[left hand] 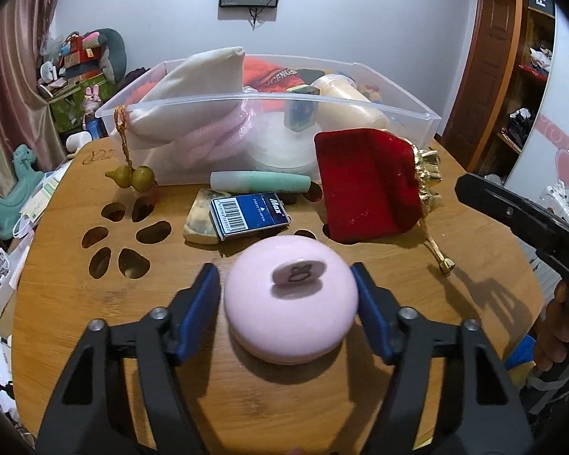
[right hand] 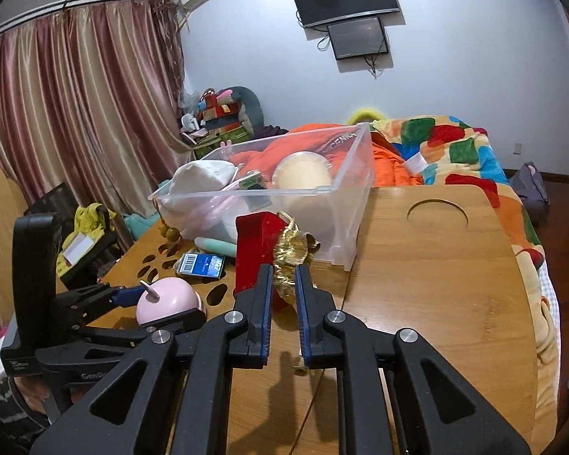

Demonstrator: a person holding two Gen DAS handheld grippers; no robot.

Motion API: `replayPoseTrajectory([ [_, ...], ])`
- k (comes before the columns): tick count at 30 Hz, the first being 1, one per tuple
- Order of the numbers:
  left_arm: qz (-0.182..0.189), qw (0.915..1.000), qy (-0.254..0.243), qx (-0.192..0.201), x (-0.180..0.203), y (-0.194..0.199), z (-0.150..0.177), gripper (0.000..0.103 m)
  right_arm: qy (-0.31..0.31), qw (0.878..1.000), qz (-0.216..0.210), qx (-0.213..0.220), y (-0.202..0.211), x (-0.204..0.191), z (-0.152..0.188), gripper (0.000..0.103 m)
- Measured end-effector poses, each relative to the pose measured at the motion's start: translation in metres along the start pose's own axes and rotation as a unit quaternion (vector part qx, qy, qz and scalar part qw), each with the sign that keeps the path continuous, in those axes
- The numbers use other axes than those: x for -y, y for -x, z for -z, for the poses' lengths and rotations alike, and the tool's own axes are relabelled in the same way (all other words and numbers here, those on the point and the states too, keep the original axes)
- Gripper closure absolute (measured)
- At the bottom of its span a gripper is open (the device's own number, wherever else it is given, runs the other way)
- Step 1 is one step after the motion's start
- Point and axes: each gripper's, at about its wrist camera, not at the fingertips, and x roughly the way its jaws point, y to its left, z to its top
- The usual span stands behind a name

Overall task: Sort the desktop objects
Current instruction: 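Close the left tool around the pink round container, then lift the pink container with left tool while right tool lifts the red pouch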

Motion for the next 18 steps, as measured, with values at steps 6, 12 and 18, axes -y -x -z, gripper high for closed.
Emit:
replayPoseTrajectory([
  [6, -0.007, 0.9999, 0.011, 0.003, -0.007, 0.003, 0.002, 0.04, -0.011, 1.0, 0.001, -0.013, -0.003, 0.003, 0.001, 0.092],
  [12, -0.002, 0.9995, 0.027, 0.017, -0.017, 0.012, 0.001, 0.04, -0.003, 1.0, 0.015, -0.018, -0.002, 0.001, 0.0, 0.075],
  [18, 0.004, 0.999, 0.024, 0.038, -0.02, 0.021, -0.003, 0.04, 0.025, 0.999, 0.026, -0.004, -0.001, -0.013, -0.005, 0.048],
])
